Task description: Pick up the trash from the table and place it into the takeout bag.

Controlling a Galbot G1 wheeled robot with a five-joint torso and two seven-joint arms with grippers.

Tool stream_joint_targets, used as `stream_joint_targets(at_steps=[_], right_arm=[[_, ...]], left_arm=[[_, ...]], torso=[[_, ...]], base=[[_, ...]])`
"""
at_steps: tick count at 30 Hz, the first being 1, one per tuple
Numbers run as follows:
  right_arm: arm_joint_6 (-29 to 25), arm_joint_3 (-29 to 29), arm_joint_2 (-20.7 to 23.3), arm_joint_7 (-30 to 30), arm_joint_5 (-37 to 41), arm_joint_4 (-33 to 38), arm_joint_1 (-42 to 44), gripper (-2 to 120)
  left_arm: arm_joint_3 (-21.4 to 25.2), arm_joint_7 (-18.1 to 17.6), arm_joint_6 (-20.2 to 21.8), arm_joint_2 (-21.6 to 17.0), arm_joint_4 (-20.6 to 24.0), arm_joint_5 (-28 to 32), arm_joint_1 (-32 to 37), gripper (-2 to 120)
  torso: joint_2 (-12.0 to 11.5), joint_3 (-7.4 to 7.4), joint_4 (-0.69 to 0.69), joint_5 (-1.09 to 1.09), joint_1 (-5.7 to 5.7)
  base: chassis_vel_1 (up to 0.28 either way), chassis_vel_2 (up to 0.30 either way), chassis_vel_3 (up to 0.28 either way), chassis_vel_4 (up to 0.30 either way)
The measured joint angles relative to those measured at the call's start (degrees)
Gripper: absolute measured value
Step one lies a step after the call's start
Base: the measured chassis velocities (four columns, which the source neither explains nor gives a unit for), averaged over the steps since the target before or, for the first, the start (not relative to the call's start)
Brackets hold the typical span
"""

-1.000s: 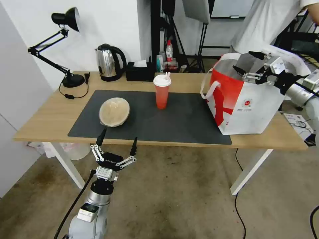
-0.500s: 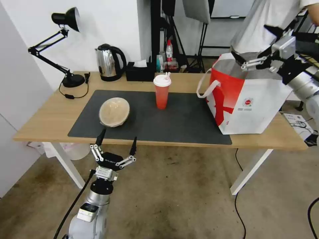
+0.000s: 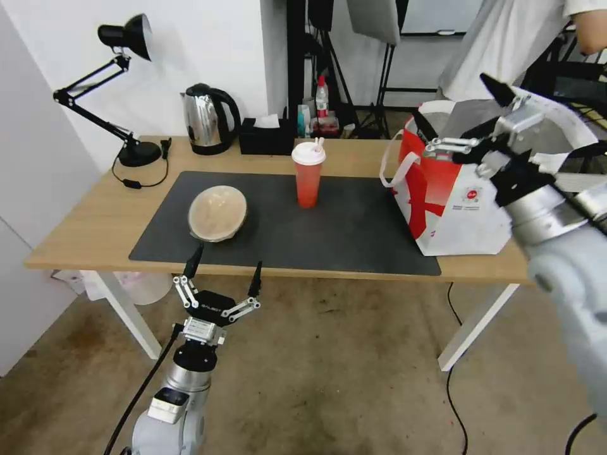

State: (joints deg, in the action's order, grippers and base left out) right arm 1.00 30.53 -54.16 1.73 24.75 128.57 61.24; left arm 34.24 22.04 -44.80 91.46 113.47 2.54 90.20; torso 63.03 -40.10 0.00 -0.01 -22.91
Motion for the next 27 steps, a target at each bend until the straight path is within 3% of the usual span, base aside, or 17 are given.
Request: stream_joint_targets(at_steps=[2, 5, 10, 14, 27], right_arm=[[-1.3, -0.5, -1.2, 1.0, -1.3, 0.0, 1.0, 100], [-8.1, -1.8, -7.0, 3.2, -7.2, -0.2, 6.8, 100], [-15.4, -3.1, -11.9, 3.5, -13.0, -2.1, 11.8, 100], [-26.5, -3.3, -17.4, 3.6, -21.2, -6.0, 16.9, 100], [-39.6, -3.3, -23.6, 3.0, -28.9, -12.9, 25.9, 100]], left_arm=[[0.0, 0.0, 0.0, 0.0, 0.0, 0.0, 0.0, 100], [0.0, -0.2, -0.3, 0.0, 0.0, 0.1, 0.0, 100], [-0.1, -0.8, -0.5, 0.0, -0.5, 0.1, -0.2, 100], [-0.4, -1.8, -0.8, 0.0, -1.1, 0.0, -0.6, 100], [-0.3, -2.0, -1.0, 0.0, -0.5, 1.1, -0.7, 100]], torso=[[0.0, 0.0, 0.0, 0.0, 0.0], [0.0, 0.0, 0.0, 0.0, 0.0], [0.0, 0.0, -0.01, -0.01, 0.0], [0.0, 0.0, -0.01, 0.02, 0.01], [0.0, 0.0, 0.0, 0.0, 0.01]], base=[[0.0, 0.0, 0.0, 0.0], [0.0, 0.0, 0.0, 0.0], [0.0, 0.0, 0.0, 0.0], [0.0, 0.0, 0.0, 0.0], [0.0, 0.0, 0.0, 0.0]])
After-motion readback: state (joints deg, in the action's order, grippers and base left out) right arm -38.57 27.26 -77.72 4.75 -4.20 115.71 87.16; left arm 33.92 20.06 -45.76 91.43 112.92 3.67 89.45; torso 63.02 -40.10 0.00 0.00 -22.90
